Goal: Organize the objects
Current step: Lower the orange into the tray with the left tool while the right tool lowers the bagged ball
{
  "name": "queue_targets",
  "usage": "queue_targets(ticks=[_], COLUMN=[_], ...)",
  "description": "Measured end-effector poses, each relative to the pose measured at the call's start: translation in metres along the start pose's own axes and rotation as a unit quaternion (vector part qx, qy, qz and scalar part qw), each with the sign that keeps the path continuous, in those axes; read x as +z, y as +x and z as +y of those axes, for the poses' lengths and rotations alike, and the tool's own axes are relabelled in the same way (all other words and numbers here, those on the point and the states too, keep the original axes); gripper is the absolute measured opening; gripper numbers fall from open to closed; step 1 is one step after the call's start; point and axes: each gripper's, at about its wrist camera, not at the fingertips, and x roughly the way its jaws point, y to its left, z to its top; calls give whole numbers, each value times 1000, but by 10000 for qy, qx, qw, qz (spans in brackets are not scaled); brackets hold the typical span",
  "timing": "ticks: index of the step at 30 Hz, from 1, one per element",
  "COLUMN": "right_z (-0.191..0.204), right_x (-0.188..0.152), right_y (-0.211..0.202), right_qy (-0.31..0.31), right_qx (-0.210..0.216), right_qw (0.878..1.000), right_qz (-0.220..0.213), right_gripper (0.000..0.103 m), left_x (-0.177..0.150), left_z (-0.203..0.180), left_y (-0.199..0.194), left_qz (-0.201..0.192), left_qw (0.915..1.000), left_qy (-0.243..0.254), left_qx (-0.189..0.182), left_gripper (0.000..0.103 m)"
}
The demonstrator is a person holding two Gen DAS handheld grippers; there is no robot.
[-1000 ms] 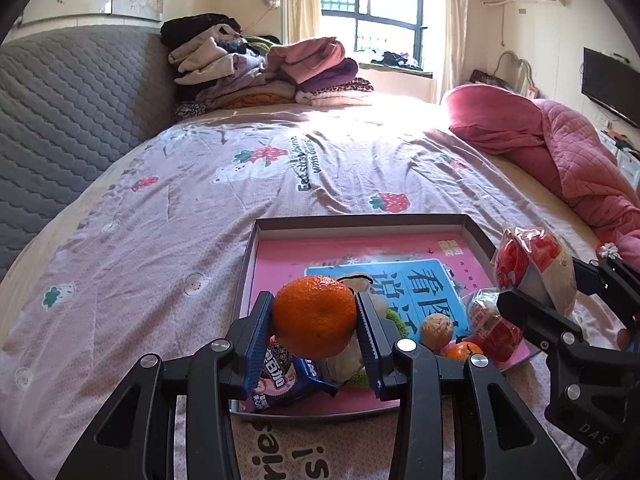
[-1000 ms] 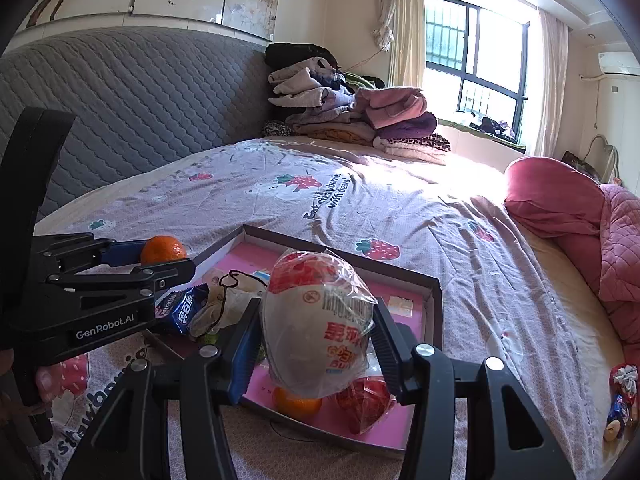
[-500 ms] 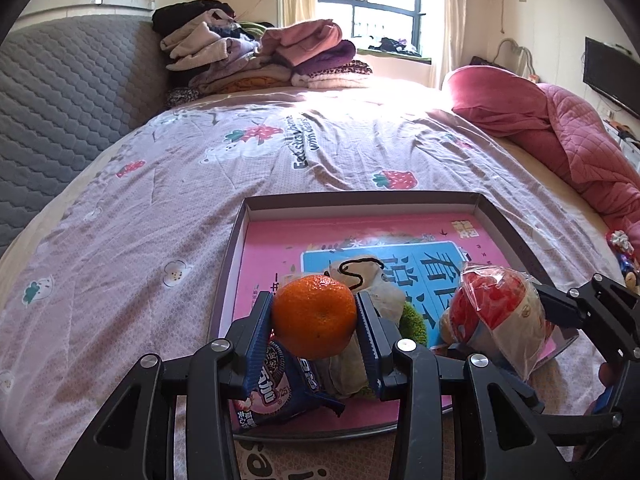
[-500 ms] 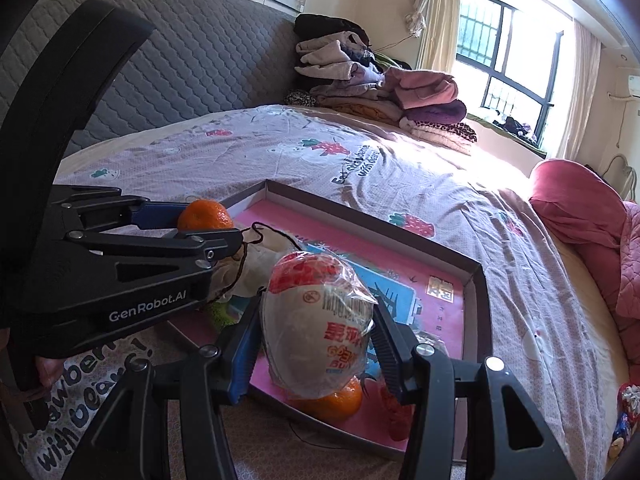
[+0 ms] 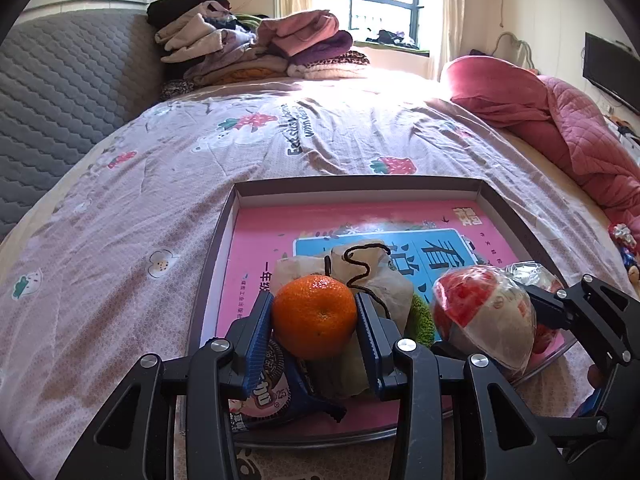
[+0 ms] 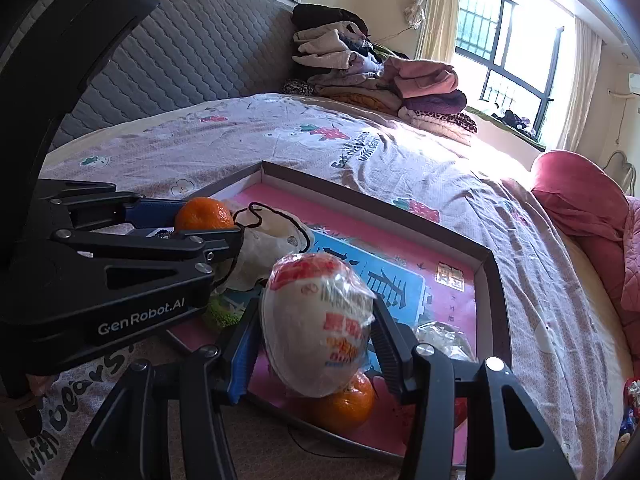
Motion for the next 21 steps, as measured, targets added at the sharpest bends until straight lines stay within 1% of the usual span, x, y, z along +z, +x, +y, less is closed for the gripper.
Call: queue_targets(ticks=[4,21], right_z=[3,1], right_x=[-3,-4], right_y=[6,7], right_qy=[-50,4], right_qx=[-47,-67], right_qw=[9999,9999], right_qz=[113,143], right_gripper=[52,52], left_x=[-1,-2], left_z=[-1,-1], left_y=[1,4], left_qz=[25,94], left_qw=[10000,9999], left_qy=[10,-46], left_qx=[-21,-73], left_gripper=[42,42])
